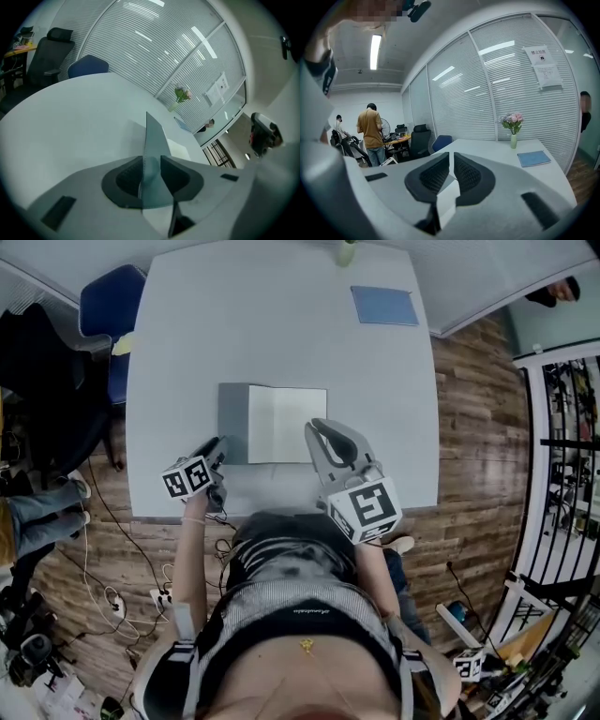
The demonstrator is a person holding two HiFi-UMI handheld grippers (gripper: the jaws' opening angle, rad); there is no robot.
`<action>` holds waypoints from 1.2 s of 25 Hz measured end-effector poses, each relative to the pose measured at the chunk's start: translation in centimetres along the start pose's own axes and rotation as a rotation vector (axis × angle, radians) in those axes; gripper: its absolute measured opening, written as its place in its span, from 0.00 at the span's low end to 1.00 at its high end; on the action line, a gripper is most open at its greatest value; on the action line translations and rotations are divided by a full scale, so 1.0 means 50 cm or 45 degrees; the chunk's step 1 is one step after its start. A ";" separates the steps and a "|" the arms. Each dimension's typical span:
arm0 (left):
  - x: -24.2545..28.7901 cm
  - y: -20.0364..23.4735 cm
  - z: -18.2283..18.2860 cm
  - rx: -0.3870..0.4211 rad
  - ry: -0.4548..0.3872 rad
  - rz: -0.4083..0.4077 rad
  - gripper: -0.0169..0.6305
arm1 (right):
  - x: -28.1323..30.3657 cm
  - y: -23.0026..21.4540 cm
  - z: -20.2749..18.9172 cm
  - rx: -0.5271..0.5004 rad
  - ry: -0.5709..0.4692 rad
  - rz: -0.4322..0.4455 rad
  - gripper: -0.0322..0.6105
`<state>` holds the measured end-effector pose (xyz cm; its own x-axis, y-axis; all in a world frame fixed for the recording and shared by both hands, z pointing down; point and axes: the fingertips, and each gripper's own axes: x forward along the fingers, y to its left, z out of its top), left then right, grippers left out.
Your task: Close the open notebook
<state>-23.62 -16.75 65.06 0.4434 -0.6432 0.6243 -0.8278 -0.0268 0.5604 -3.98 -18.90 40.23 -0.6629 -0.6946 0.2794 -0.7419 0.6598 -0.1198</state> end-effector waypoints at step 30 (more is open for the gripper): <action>-0.028 -0.157 0.047 0.247 -0.027 -0.159 0.11 | -0.061 -0.045 -0.001 0.013 -0.033 -0.001 0.09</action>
<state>-18.53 -17.44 58.51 0.5410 -0.6417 0.5436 -0.8183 -0.2525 0.5164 -0.29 -18.28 39.71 -0.6648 -0.7022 0.2549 -0.7431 0.6566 -0.1293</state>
